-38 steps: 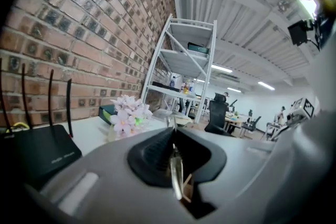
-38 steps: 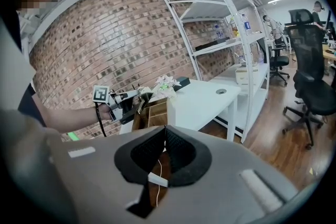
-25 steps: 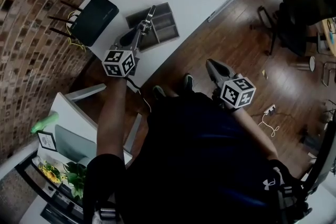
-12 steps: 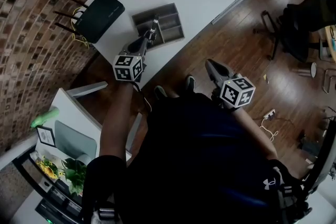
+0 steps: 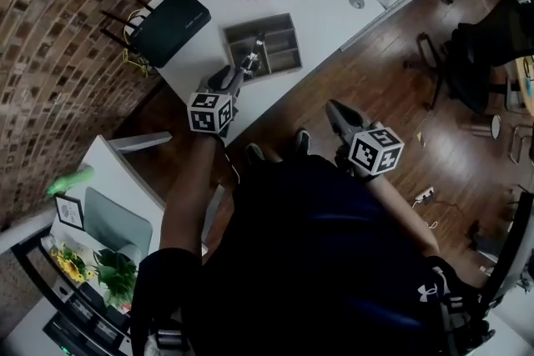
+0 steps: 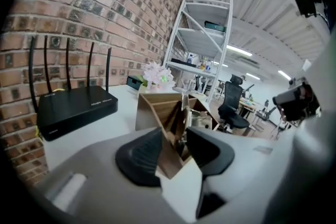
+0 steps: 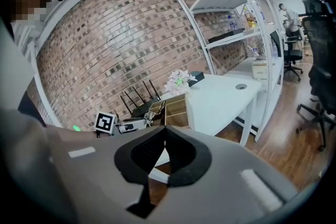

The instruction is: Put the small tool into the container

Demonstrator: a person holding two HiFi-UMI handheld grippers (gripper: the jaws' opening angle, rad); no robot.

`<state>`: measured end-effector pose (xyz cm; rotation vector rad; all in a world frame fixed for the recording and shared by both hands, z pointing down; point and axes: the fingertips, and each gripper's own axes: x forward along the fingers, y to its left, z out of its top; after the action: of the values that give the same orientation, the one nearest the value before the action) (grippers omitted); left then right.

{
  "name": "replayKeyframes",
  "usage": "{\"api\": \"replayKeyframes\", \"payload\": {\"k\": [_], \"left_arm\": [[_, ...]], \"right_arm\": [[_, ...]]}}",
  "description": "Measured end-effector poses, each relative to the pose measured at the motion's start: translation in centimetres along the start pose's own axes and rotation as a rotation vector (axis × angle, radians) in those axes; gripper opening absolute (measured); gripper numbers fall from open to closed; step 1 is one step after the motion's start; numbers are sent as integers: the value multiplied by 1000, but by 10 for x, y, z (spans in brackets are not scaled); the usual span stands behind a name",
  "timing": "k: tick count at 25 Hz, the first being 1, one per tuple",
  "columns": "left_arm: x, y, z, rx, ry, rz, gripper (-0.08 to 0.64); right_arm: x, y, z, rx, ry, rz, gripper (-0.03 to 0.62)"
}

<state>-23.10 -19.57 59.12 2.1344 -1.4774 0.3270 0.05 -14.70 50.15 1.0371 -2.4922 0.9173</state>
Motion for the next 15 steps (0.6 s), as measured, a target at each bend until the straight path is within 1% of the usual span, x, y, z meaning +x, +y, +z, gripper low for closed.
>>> {"api": "replayKeyframes", "payload": {"k": [2, 6, 11, 15], "left_arm": [[-7, -2, -4, -11, -9, -1, 169], [-22, -11, -8, -63, -45, -23, 170], [-42, -20, -16, -124, -85, -50, 168], [-57, -34, -27, -136, -87, -72, 167]], "right_arm": [[-1, 3, -1, -1, -2, -6, 11], [-6, 11, -13, 2, 11, -25, 11], [-19, 19, -37, 15, 48, -63, 11], [-28, 19, -52, 35, 61, -85, 11]]}}
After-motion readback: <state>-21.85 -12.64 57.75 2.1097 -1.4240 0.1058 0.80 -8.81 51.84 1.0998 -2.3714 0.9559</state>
